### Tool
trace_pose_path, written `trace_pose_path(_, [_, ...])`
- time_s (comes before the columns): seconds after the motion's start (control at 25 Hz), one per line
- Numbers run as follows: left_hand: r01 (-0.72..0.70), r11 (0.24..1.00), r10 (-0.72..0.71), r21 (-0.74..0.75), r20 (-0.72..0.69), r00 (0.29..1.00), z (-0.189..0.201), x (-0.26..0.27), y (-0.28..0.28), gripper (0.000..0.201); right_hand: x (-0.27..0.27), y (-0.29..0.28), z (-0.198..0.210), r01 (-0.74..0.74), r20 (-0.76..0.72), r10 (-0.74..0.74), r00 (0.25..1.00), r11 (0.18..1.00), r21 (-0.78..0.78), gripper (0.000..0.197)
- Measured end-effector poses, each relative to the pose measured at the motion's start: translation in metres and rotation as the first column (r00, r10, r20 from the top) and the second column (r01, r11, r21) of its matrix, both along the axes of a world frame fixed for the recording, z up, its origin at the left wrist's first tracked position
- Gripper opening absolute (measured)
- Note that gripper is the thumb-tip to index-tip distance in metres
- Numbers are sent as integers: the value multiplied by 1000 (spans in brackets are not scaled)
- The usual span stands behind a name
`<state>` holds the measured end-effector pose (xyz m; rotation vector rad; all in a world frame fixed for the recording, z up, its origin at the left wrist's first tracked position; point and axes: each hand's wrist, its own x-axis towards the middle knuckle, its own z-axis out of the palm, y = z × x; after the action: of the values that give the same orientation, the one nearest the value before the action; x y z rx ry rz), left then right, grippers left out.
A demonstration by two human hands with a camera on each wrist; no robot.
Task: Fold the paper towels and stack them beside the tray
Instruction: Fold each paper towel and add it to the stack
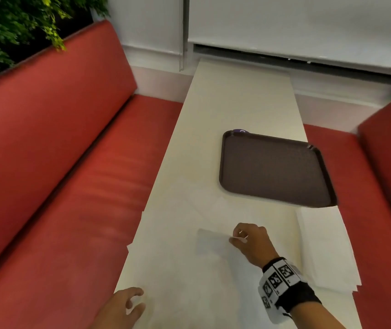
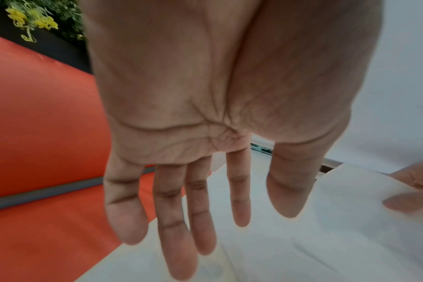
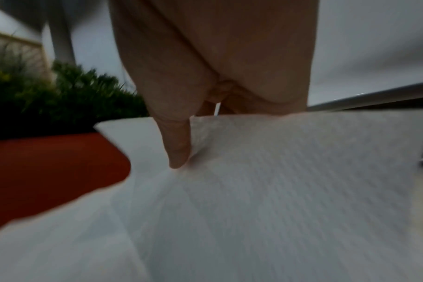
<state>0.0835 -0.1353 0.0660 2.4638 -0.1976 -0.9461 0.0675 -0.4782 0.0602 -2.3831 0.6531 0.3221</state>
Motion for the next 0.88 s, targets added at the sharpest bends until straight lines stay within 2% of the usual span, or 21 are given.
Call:
trace_pose_path(0.04, [-3,999,3,-38,-6,1000,0,5,-6,26,3,-8,13,49,73,-55,996,995,87,19])
trace_pose_path(0.16, [-32,968,23,-249,-39,999,8,28,-35,25,9,-29,66,58,318,-102,943,988,145,9])
trace_pose_path(0.28, [-60,871,46,-488,-42,998,33,55,-80,62,13,-38,116,-15,445,-138,885,946,324,9])
trace_pose_path(0.36, [-143,770,58,-622,-155,986,54,72,-111,82,11,-39,136,-26,470,-212,857,892,451,11])
trace_pose_path(0.4, [-194,722,39,-664,-241,970,63,79,-125,86,8,-40,141,-32,472,-257,843,853,522,16])
trace_pose_path(0.48, [-271,647,-61,-713,-402,914,78,85,-151,72,1,-40,147,-50,453,-363,815,734,678,28])
trace_pose_path(0.56, [-300,591,-136,-749,-459,878,91,86,-171,49,-7,-39,151,-43,414,-455,789,631,775,30])
trace_pose_path(0.64, [-349,536,-126,-769,-481,868,101,86,-185,38,-14,-40,149,-17,386,-497,777,597,802,27])
trace_pose_path(0.68, [-363,520,-102,-773,-478,873,104,87,-189,35,-19,-42,147,0,386,-501,775,609,793,27])
trace_pose_path(0.76, [-369,493,-46,-788,-447,894,110,89,-195,29,-28,-52,143,30,415,-476,775,683,729,27])
trace_pose_path(0.88, [-338,489,-25,-804,-400,916,118,94,-199,25,-40,-67,140,44,464,-437,771,763,645,24])
